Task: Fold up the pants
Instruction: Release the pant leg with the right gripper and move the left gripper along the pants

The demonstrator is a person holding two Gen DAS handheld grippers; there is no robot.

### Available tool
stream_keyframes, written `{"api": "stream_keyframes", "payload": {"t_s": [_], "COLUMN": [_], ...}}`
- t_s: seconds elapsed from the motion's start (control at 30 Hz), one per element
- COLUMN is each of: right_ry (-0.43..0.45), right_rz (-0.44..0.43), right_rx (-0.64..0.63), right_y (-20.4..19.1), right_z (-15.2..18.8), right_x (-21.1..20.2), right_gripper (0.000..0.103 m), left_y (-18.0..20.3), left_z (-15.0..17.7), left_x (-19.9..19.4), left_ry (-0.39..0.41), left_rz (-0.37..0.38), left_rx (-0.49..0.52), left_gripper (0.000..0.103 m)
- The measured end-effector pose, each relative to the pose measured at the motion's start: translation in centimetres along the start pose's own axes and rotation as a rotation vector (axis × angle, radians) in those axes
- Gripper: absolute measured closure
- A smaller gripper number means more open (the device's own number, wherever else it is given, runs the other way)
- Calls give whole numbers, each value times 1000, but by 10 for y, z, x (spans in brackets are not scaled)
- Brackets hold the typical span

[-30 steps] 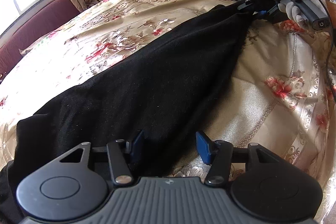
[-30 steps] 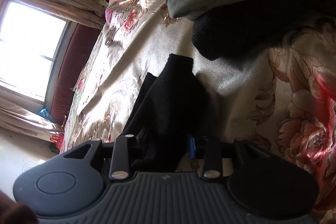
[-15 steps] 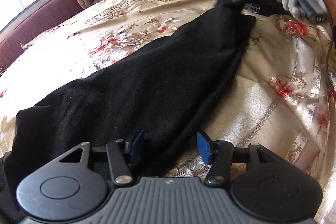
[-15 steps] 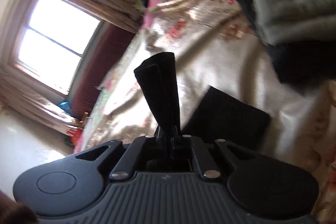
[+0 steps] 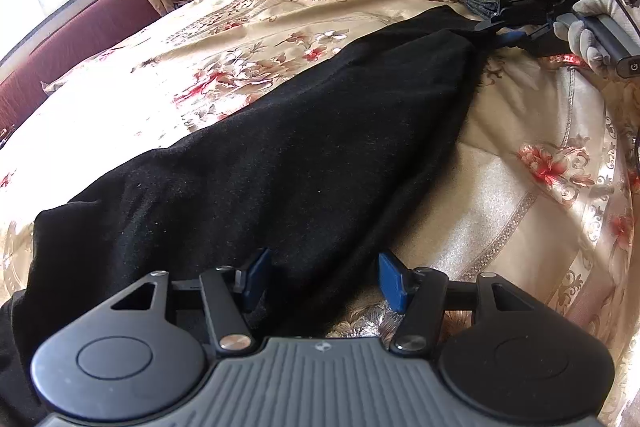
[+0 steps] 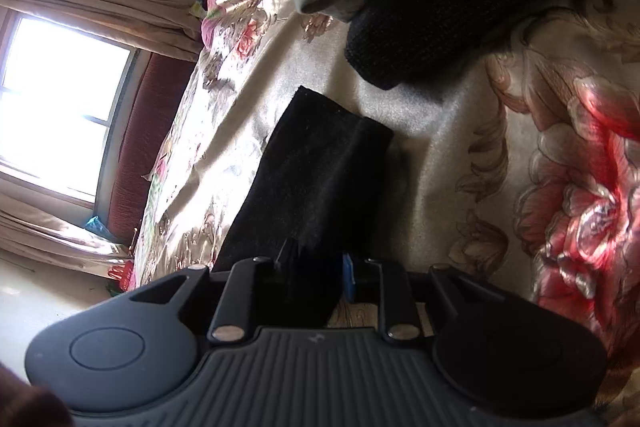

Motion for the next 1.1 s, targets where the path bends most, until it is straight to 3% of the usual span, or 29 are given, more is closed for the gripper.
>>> {"api": "stream_keyframes", "payload": {"t_s": [0.03,0.2,0.3,0.37,0.4,0.43,0.5,0.53,0.6,0.7,0.8,0.9,1.03,1.1], "right_ry": [4,6,2,30,54,74,77,67,84,111,124,23,32,37], "right_rz": [12,7,-20,2,11,27,45,4,-101,-147,-29,146,147,156], "right_rx": [-3,0,27,-6,-18,-28,-4,46,102,-10,-132,-120,-163,-198], "right_y": [1,0,-7,-10,-11,-12,-7,-7,-19,-51,-48,-12,-20,-27], "right_z": [1,-2,-3,-2,-2,-1,0,-1,-8,-17,-21,-9,-1,0], "right_x": [-2,4,24,32,34,35,35,31,10,-28,-43,-18,-31,-45], "right_gripper": [65,59,45,45,48,64,88,94,95,96,96,94,90,88], "left_y": [-1,-3,-2,-2,-1,-1,0,0,-1,-1,4,14,7,-4], "left_z": [1,4,3,3,3,2,1,0,-3,-14,-21,-1,10,15], "left_x": [-1,-2,-2,-2,-3,-4,-5,-5,-7,-15,-19,5,-7,-25], "left_ry": [2,8,10,10,10,10,12,12,18,56,88,-15,-10,17], "left_rz": [0,0,-4,-8,-9,-11,-15,-20,-34,-31,-13,47,47,7], "left_rx": [-1,-18,-24,-28,-28,-26,-15,-7,8,-1,-20,-39,-108,-108], "left_gripper": [32,32,32,32,32,32,32,32,32,32,28,23,22,22]}}
Point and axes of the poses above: each gripper's, at about its wrist camera, not at the fingertips, and x roughly the way its jaws point, y to its right, z to its underside, the point moved 10 cm from there along x, roughly the way its jaws point, and after that the axes turned 2 degrees about -z, right-handed, at the moved point
